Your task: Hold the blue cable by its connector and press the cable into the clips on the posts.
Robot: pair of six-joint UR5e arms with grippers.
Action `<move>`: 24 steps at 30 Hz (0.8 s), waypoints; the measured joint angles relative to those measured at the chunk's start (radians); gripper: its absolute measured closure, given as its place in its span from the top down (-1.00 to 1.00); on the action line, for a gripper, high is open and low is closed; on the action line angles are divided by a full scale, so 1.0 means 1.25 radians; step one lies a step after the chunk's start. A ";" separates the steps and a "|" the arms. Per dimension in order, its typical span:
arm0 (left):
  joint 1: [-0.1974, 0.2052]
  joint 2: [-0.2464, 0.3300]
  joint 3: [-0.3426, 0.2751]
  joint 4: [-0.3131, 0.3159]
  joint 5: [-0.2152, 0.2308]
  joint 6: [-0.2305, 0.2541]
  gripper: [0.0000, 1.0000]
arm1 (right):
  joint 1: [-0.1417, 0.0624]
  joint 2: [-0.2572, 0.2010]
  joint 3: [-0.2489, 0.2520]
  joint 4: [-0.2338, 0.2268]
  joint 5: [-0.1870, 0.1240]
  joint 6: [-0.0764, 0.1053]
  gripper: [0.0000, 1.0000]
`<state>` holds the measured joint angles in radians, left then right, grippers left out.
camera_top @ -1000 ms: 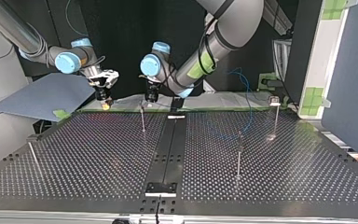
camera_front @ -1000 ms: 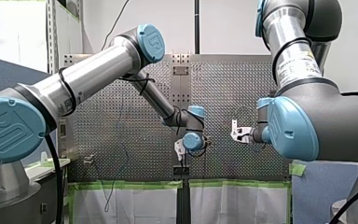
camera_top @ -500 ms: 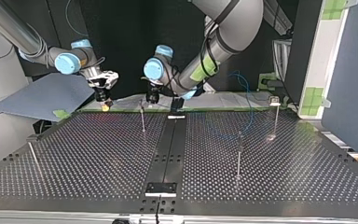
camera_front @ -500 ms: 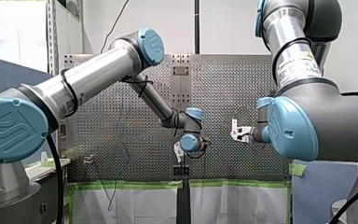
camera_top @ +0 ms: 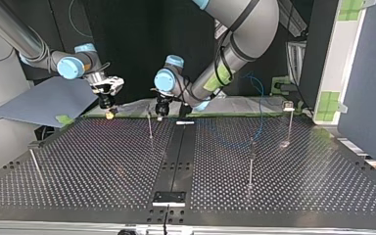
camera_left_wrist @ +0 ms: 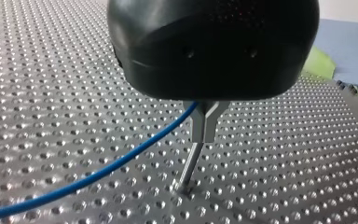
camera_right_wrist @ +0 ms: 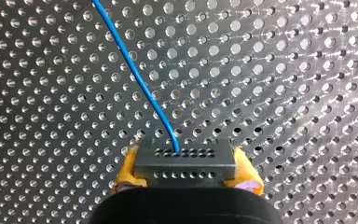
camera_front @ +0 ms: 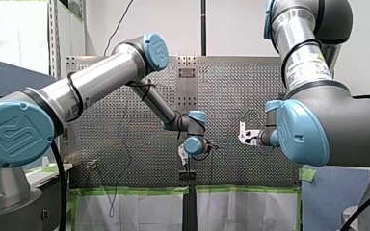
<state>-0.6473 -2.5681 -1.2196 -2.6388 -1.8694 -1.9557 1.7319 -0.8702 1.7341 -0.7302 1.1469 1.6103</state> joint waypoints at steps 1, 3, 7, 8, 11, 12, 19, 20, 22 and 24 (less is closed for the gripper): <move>0.003 0.000 0.000 0.000 0.002 0.000 -1.00 | 0.001 0.002 -0.002 0.000 0.000 0.000 -1.00; 0.007 -0.002 0.001 0.000 0.007 -0.001 -1.00 | 0.003 0.011 -0.009 0.001 0.000 -0.002 -1.00; 0.013 -0.020 0.017 -0.010 0.018 -0.003 -1.00 | 0.007 0.020 -0.022 0.004 0.000 -0.004 -1.00; 0.014 -0.025 0.024 -0.014 0.019 -0.003 -1.00 | 0.008 0.021 -0.025 0.005 0.000 -0.004 -1.00; 0.015 -0.038 0.038 -0.022 0.020 -0.004 -1.00 | 0.010 0.024 -0.036 0.007 0.000 -0.003 -1.00; 0.015 -0.040 0.041 -0.024 0.020 -0.004 -1.00 | 0.009 0.025 -0.039 0.007 0.000 -0.002 -1.00; 0.021 -0.049 0.080 -0.044 0.021 -0.006 -1.00 | 0.007 0.032 -0.057 0.006 0.003 0.000 -1.00; 0.022 -0.049 0.085 -0.045 0.021 -0.007 -1.00 | 0.007 0.035 -0.061 0.007 0.003 0.000 -1.00; 0.024 -0.049 0.099 -0.046 0.021 -0.008 -1.00 | 0.007 0.044 -0.070 0.009 0.005 0.000 -1.00; 0.026 -0.049 0.108 -0.046 0.021 -0.009 -1.00 | 0.008 0.055 -0.079 0.012 0.009 -0.001 -1.00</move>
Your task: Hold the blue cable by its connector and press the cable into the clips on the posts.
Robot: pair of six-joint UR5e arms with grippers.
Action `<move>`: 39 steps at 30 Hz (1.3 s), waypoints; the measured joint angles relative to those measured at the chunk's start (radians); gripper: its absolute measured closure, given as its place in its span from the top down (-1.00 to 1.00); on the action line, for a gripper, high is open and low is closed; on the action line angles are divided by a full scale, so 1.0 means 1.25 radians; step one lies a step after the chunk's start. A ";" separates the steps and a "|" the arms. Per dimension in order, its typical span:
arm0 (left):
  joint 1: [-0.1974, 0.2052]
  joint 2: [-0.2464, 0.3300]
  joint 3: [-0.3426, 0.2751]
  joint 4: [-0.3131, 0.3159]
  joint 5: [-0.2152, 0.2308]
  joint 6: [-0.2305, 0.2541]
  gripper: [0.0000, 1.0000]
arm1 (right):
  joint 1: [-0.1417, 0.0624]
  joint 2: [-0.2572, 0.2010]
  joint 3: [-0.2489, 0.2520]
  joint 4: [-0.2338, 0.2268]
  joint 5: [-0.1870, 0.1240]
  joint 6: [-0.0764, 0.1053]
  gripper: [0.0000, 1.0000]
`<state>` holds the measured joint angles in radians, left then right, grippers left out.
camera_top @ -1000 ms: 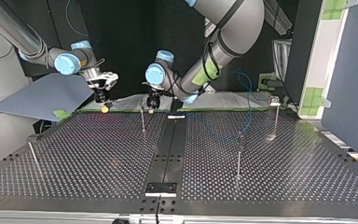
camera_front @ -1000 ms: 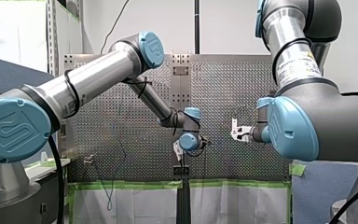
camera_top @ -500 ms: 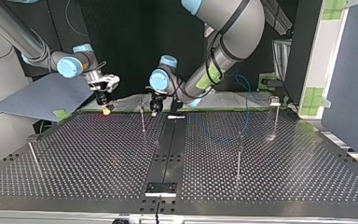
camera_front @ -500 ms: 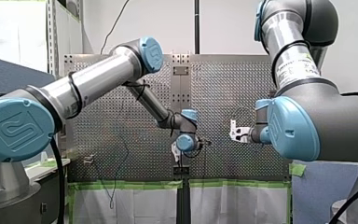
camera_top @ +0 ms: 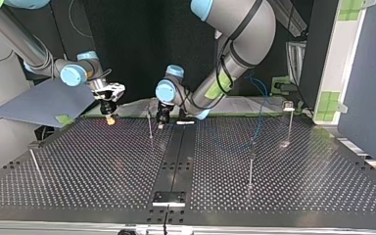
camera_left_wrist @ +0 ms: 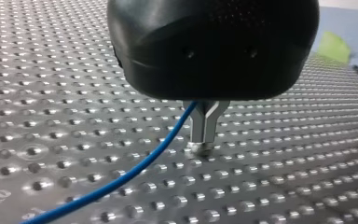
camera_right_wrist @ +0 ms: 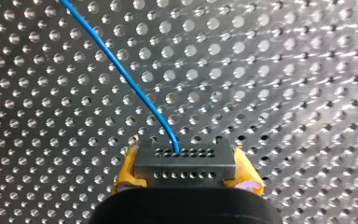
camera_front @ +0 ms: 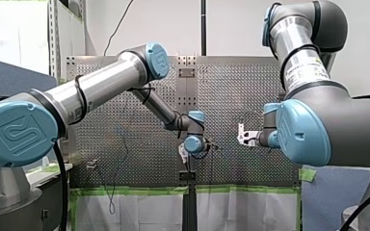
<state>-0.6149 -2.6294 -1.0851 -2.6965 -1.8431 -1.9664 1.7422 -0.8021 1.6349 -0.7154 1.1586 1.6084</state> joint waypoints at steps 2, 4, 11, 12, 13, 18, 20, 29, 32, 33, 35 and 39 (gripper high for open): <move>0.003 0.000 0.006 0.000 0.000 -0.001 -1.00 | 0.000 0.008 -0.010 0.002 0.003 -0.001 -1.00; 0.006 0.000 0.010 0.000 0.000 -0.001 -1.00 | -0.001 0.014 -0.019 0.004 0.006 -0.001 -1.00; 0.011 0.000 0.011 -0.005 -0.004 0.000 -0.95 | -0.002 0.018 -0.038 0.010 0.007 0.000 -1.00; 0.012 0.000 0.011 -0.007 -0.004 0.000 -0.95 | -0.002 0.018 -0.040 0.011 0.008 0.000 -1.00; 0.012 0.000 0.011 -0.009 -0.005 0.000 -0.95 | -0.002 0.019 -0.042 0.011 0.008 0.001 -1.00; 0.013 0.000 0.012 -0.020 -0.008 0.000 -0.79 | -0.001 0.019 -0.048 0.013 0.008 0.002 -1.00; 0.013 0.000 0.011 -0.027 -0.009 0.002 -0.66 | 0.000 0.019 -0.051 0.015 0.008 0.002 -1.00; 0.013 0.001 0.012 -0.079 -0.052 0.051 1.00 | 0.003 0.019 -0.059 0.032 0.008 -0.001 -1.00; 0.009 0.001 0.011 -0.101 -0.073 0.073 1.00 | 0.002 0.019 -0.059 0.037 0.007 -0.002 -1.00; 0.007 0.001 0.011 -0.107 -0.079 0.079 1.00 | 0.002 0.019 -0.059 0.038 0.007 -0.003 -1.00; 0.003 0.001 0.012 -0.121 -0.093 0.093 1.00 | 0.002 0.020 -0.059 0.040 0.007 -0.003 -1.00; -0.007 0.006 0.011 -0.146 -0.119 0.119 1.00 | 0.002 0.020 -0.059 0.043 0.007 -0.004 -1.00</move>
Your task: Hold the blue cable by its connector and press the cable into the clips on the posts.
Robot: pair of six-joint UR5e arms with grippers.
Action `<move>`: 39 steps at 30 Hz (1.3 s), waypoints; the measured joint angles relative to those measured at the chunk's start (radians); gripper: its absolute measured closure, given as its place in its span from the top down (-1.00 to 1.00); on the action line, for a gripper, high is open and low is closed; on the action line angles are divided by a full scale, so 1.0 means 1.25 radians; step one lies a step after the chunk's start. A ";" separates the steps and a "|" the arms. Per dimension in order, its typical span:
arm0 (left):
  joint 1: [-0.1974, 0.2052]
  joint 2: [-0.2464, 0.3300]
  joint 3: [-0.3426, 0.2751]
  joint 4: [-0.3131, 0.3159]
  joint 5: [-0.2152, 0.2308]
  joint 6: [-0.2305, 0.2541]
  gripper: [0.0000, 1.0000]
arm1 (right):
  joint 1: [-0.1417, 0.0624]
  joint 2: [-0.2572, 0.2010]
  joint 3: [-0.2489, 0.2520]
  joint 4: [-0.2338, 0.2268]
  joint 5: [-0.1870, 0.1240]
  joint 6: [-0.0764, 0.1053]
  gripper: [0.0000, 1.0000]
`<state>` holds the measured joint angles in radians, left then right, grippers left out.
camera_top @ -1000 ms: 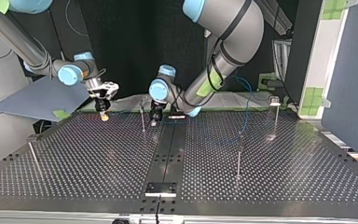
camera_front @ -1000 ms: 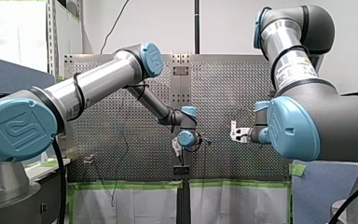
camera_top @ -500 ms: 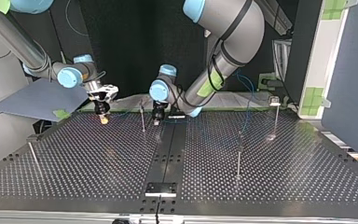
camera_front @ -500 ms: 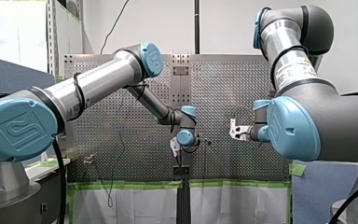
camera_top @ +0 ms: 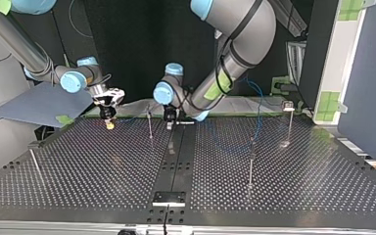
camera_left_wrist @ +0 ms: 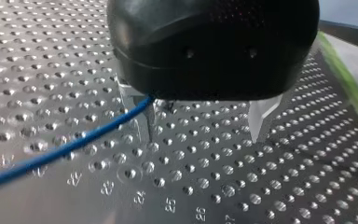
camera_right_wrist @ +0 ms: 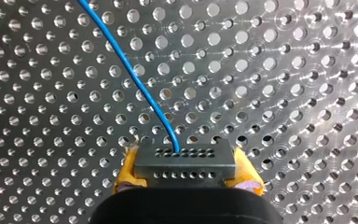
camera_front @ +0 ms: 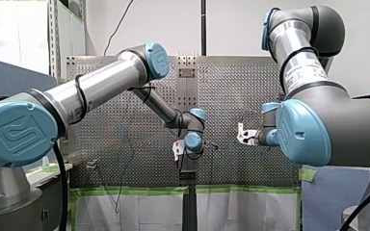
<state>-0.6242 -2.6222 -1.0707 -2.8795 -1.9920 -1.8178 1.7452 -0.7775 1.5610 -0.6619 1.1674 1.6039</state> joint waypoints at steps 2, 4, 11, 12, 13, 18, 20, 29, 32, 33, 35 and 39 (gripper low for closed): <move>-0.007 0.008 0.000 -0.014 -0.014 0.014 1.00 | 0.000 0.000 0.000 0.002 0.000 0.000 -1.00; -0.015 0.019 0.000 -0.028 -0.028 0.025 1.00 | 0.000 0.000 0.000 0.004 0.000 0.000 -1.00; -0.036 0.068 -0.017 -0.079 -0.057 0.027 1.00 | 0.000 -0.001 0.000 0.011 -0.003 0.000 -1.00; -0.039 0.075 -0.023 -0.086 -0.060 0.026 1.00 | 0.000 -0.001 0.000 0.013 -0.003 0.000 -1.00; -0.041 0.084 -0.030 -0.094 -0.062 0.025 1.00 | 0.001 -0.001 0.000 0.015 -0.003 0.000 -1.00; -0.046 0.105 -0.064 -0.094 -0.067 0.026 1.00 | 0.000 -0.001 0.000 0.019 -0.004 -0.001 -1.00; -0.048 0.107 -0.081 -0.086 -0.068 0.027 1.00 | 0.000 -0.001 0.000 0.020 -0.004 -0.001 -1.00; -0.095 0.110 -0.152 -0.060 -0.080 0.036 1.00 | -0.001 -0.001 0.000 0.020 -0.004 -0.002 -1.00; -0.112 0.110 -0.160 -0.042 -0.066 0.036 1.00 | -0.001 -0.001 0.000 0.021 -0.005 -0.002 -1.00; -0.114 0.110 -0.161 -0.036 -0.061 0.036 1.00 | -0.001 -0.001 0.000 0.022 -0.004 -0.002 -1.00; -0.118 0.110 -0.163 -0.021 -0.047 0.036 1.00 | -0.001 -0.001 0.000 0.022 -0.004 -0.002 -1.00; -0.118 0.110 -0.163 0.006 -0.021 0.038 1.00 | -0.002 -0.001 0.000 0.022 -0.004 -0.001 -1.00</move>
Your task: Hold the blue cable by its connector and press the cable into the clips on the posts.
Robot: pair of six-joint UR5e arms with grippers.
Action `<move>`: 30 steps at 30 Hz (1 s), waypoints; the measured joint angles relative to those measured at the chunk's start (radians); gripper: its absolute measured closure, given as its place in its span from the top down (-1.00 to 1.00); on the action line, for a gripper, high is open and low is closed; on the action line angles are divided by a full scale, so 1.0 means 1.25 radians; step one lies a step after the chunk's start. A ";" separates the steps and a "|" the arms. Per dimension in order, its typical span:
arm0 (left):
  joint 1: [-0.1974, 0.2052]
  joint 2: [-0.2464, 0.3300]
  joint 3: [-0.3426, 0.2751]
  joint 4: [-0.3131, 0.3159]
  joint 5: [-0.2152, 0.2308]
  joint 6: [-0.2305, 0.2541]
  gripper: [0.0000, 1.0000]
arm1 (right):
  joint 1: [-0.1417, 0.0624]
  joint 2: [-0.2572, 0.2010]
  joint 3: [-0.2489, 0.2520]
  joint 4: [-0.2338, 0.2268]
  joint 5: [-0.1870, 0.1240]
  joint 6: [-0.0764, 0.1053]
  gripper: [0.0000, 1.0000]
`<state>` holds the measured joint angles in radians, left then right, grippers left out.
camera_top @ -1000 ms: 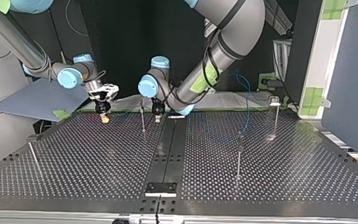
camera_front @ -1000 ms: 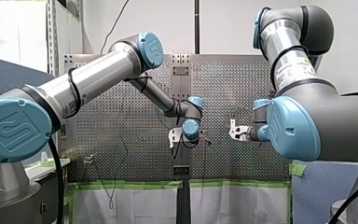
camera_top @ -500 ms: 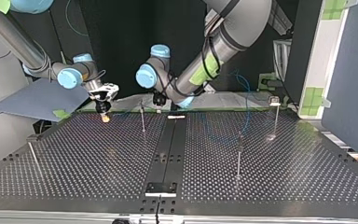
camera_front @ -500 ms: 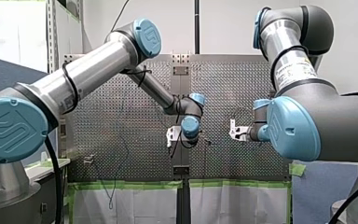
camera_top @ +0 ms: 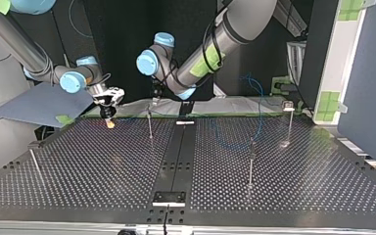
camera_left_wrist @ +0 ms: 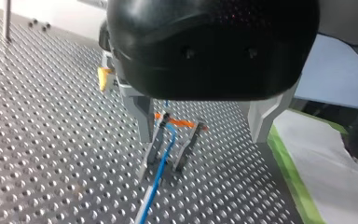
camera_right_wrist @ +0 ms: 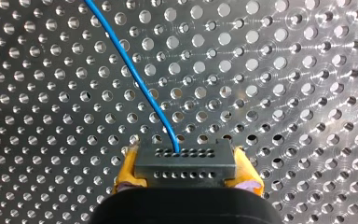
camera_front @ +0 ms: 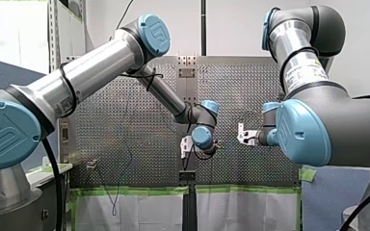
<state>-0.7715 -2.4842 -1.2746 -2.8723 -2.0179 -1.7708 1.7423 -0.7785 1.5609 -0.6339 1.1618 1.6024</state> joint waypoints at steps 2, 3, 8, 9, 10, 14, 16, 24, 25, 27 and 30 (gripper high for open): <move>0.001 0.000 0.000 0.014 0.014 0.001 1.00 | 0.000 0.000 0.000 0.000 0.000 0.000 -1.00; 0.002 0.000 0.000 0.020 0.020 0.001 1.00 | 0.000 0.000 0.000 0.000 0.000 0.000 -1.00; 0.004 0.000 0.000 0.053 0.040 0.001 1.00 | -0.001 0.000 0.000 0.000 0.000 0.001 -1.00; 0.005 0.000 0.000 0.059 0.041 0.001 1.00 | -0.001 0.000 0.000 0.000 -0.001 0.001 -1.00; 0.005 0.000 0.000 0.067 0.042 0.001 1.00 | -0.001 0.000 0.000 0.000 -0.001 0.000 -1.00; 0.006 -0.001 0.000 0.080 0.042 0.002 1.00 | -0.001 0.000 0.000 0.000 -0.001 0.000 -1.00; 0.007 -0.001 0.000 0.083 0.042 0.002 1.00 | -0.001 0.000 0.000 0.000 -0.002 0.001 -1.00; 0.007 -0.001 0.000 0.076 0.021 0.005 1.00 | -0.001 0.000 0.000 0.000 -0.002 0.001 -1.00; 0.007 -0.001 0.000 0.073 0.014 0.007 1.00 | -0.001 0.000 0.000 0.000 -0.002 0.001 -1.00; 0.007 -0.001 0.000 0.068 0.004 0.010 1.00 | -0.001 0.000 0.000 0.000 -0.002 0.001 -1.00; 0.007 -0.001 0.000 0.061 -0.008 0.013 1.00 | -0.002 0.000 0.000 0.001 -0.002 0.000 -1.00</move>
<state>-0.7627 -2.4853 -1.2747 -2.7957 -2.0280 -1.7546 1.7404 -0.7787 1.5610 -0.6324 1.1597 1.6027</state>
